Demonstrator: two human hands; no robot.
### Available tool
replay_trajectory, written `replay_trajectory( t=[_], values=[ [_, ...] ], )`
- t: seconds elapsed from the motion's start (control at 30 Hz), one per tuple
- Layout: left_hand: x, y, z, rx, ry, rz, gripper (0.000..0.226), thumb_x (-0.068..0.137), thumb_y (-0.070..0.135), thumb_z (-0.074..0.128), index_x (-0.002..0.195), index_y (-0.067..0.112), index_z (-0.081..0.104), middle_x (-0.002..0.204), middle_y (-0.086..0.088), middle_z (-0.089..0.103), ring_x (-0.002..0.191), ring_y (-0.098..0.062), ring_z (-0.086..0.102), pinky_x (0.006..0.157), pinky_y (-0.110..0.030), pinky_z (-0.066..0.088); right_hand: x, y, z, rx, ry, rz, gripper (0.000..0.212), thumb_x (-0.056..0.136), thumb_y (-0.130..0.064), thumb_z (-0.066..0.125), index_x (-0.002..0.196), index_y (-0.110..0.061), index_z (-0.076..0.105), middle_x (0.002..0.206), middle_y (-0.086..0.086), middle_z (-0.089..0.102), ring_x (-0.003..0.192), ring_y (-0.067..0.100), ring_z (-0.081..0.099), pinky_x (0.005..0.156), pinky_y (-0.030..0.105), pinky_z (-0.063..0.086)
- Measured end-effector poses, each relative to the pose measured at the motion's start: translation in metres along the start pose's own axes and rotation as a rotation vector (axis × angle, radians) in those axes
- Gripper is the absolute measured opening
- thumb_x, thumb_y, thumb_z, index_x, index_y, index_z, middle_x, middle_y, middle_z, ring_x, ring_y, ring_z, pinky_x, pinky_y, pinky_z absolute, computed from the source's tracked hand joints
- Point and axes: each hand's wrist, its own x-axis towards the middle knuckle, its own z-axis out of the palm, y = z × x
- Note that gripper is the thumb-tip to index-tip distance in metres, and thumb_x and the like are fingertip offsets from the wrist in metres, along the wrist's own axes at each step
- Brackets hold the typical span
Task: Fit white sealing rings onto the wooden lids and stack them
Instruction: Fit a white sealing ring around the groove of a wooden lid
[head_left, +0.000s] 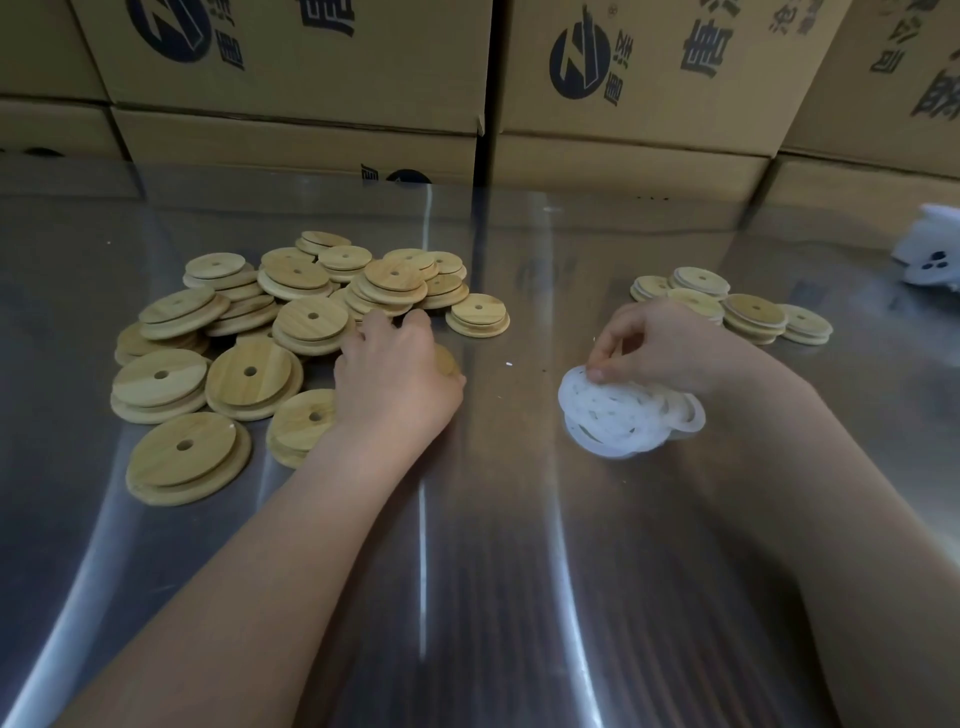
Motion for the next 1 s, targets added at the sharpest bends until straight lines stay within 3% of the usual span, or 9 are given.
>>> replay_trajectory(
  t=[0.3,0.43,0.5,0.57,0.6,0.67,0.77,0.9,1.0],
  values=[
    [0.0,0.006,0.0,-0.309,0.021,-0.016,0.065,0.077,0.042,0.078,0.132,0.015,0.054,0.132,-0.007,0.036,0.13,-0.029,0.037,0.103,-0.032,0.034,-0.002,-0.004,-0.002,0.023,0.037,-0.013,0.011,0.083,-0.024,0.074,0.073,-0.022,0.07,0.08,-0.006,0.066,0.069,0.006,0.058,0.06,0.018,0.044],
    [0.0,0.01,-0.002,-0.555,0.022,-0.037,0.061,0.075,0.038,0.08,0.126,0.02,0.053,0.12,0.003,0.045,0.108,-0.014,0.044,0.084,-0.025,0.036,-0.005,-0.009,-0.005,0.092,0.094,-0.01,0.012,0.084,-0.02,0.073,0.072,-0.021,0.071,0.069,-0.013,0.064,0.06,0.0,0.054,0.052,0.009,0.042],
    [-0.001,0.011,-0.002,-0.702,0.005,-0.061,0.056,0.074,0.038,0.081,0.118,0.021,0.051,0.105,0.009,0.051,0.099,-0.012,0.048,0.075,-0.026,0.039,-0.006,-0.011,-0.005,0.123,0.113,-0.013,0.014,0.083,-0.02,0.073,0.07,-0.023,0.07,0.064,-0.006,0.065,0.058,0.002,0.054,0.056,0.016,0.045],
    [-0.002,0.012,-0.001,-0.836,-0.019,-0.109,0.054,0.071,0.039,0.083,0.11,0.022,0.05,0.103,0.004,0.056,0.099,-0.017,0.056,0.074,-0.029,0.045,-0.007,-0.013,-0.006,0.153,0.12,-0.026,0.016,0.084,-0.02,0.073,0.069,-0.025,0.069,0.074,0.007,0.069,0.065,0.01,0.057,0.065,0.03,0.049],
    [-0.002,0.013,-0.002,-0.903,-0.038,-0.139,0.055,0.07,0.039,0.084,0.109,0.023,0.05,0.104,0.001,0.058,0.099,-0.018,0.06,0.076,-0.033,0.051,-0.007,-0.014,-0.006,0.167,0.128,-0.038,0.016,0.084,-0.02,0.072,0.069,-0.025,0.069,0.074,0.004,0.069,0.066,0.011,0.058,0.066,0.031,0.05],
    [-0.003,0.016,-0.003,-1.05,-0.098,-0.196,0.061,0.07,0.035,0.086,0.116,0.021,0.049,0.113,-0.004,0.06,0.094,-0.016,0.065,0.075,-0.038,0.06,-0.007,-0.015,-0.007,0.202,0.15,-0.068,0.017,0.085,-0.019,0.072,0.069,-0.025,0.069,0.065,-0.01,0.067,0.061,0.003,0.058,0.061,0.02,0.048],
    [-0.004,0.018,-0.005,-1.211,-0.187,-0.22,0.063,0.07,0.032,0.086,0.121,0.013,0.055,0.115,-0.004,0.065,0.092,-0.01,0.067,0.059,-0.026,0.059,-0.009,-0.019,-0.005,0.301,0.188,-0.113,0.016,0.087,-0.015,0.071,0.072,-0.022,0.069,0.06,-0.017,0.066,0.056,-0.007,0.058,0.054,0.006,0.043],
    [-0.006,0.019,-0.007,-1.369,-0.247,-0.262,0.057,0.07,0.029,0.084,0.118,0.015,0.055,0.109,-0.001,0.066,0.088,-0.008,0.068,0.058,-0.026,0.057,-0.009,-0.023,-0.002,0.413,0.217,-0.164,0.016,0.088,-0.014,0.069,0.074,-0.022,0.069,0.07,-0.007,0.071,0.066,0.002,0.064,0.064,0.012,0.048],
    [-0.006,0.018,-0.008,-1.482,-0.247,-0.307,0.052,0.072,0.026,0.082,0.115,0.014,0.056,0.111,-0.004,0.066,0.09,-0.012,0.07,0.057,-0.026,0.057,-0.009,-0.028,0.0,0.526,0.209,-0.178,0.015,0.091,-0.012,0.066,0.077,-0.019,0.066,0.065,-0.004,0.068,0.057,0.009,0.056,0.054,0.019,0.046]
  ],
)
